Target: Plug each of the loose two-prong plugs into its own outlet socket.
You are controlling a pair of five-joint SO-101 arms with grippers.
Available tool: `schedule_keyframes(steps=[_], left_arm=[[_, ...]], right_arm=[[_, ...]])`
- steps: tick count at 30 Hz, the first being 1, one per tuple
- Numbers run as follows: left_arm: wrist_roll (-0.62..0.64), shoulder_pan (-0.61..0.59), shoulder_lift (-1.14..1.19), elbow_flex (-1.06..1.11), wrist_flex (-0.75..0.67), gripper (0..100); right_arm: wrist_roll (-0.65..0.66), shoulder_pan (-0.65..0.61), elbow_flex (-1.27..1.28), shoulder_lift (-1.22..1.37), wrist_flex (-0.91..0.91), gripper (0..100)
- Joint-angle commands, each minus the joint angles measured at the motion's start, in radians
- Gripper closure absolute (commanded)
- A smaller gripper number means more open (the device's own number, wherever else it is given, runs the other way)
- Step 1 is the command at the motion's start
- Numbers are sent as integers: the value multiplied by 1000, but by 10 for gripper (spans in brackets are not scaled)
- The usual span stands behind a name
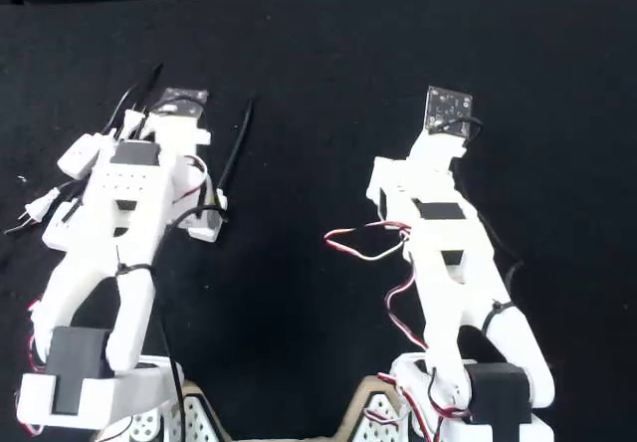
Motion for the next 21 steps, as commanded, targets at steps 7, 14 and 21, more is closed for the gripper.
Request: schedule_keyframes(steps=[7, 14, 21], left_arm=[[-14, -73, -28, 64, -167, 784], [-14, -77, -28, 160, -258, 784], [-69, -159, -28, 202, -362, 784]], right_arm=[[-9, -21, -51, 4, 0, 786], [-9, -21, -51, 4, 0, 786], [-9, -21, -50, 4, 0, 786]])
